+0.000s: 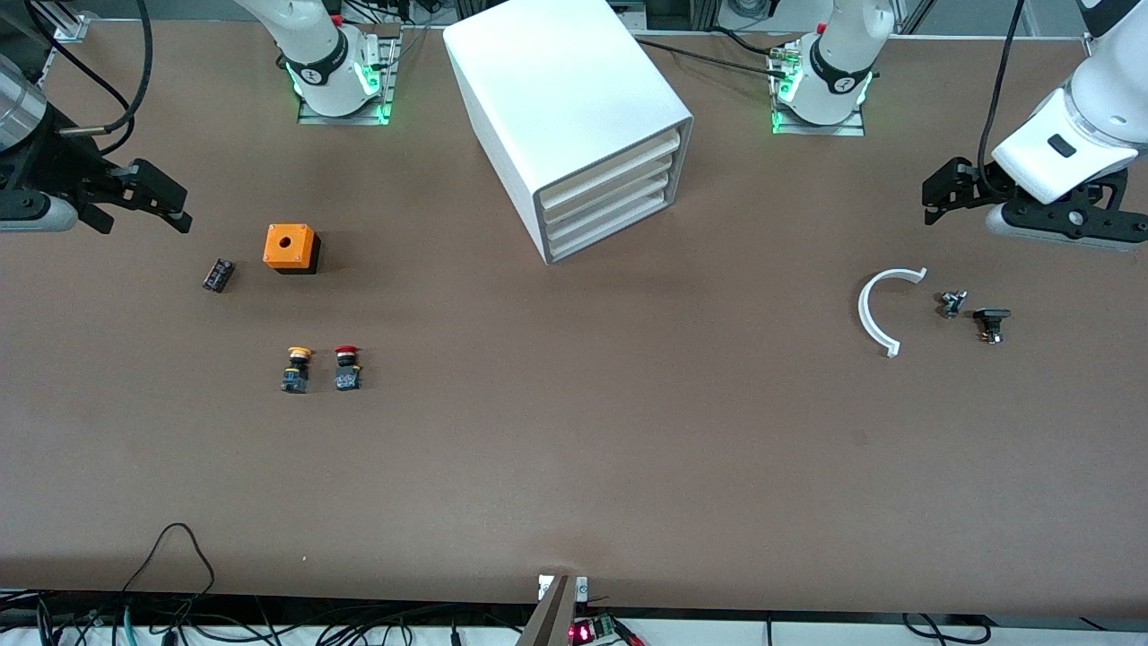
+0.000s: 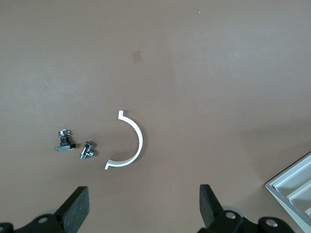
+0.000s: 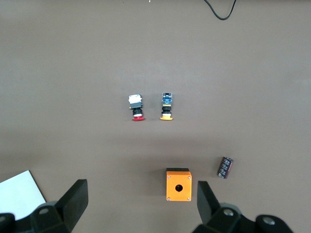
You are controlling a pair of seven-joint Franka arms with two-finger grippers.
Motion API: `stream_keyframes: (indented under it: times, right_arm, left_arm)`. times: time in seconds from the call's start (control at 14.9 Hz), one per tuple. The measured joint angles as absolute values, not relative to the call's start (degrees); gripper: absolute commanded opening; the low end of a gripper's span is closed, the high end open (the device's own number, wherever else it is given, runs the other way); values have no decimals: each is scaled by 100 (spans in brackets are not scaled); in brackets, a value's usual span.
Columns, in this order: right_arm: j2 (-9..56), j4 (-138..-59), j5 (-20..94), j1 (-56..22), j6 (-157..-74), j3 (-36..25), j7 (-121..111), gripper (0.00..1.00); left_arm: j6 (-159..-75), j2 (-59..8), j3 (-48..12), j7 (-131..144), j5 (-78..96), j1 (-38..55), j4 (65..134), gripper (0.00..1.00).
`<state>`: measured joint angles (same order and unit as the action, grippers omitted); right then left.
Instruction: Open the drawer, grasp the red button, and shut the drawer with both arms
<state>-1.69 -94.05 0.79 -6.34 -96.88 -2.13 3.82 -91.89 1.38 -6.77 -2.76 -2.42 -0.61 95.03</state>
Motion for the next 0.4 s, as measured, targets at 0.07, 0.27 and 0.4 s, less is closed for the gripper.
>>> stream_keyframes:
  times: [0.07, 0.27, 0.4]
  right_arm:
    - [-159, -9382, 77, -634, -9688, -213, 382, 99]
    - [-95, -9237, 74, -634, -9688, -217, 382, 99]
    - [-45, -9199, 74, -634, -9686, -218, 382, 99]
  left_arm:
    - [-9201, 133, -645, -282, -237, -60, 9519, 100]
    - [-9201, 117, -621, -288, -234, -59, 9525, 100]
    - [-9201, 114, -621, -289, -234, -60, 9525, 100]
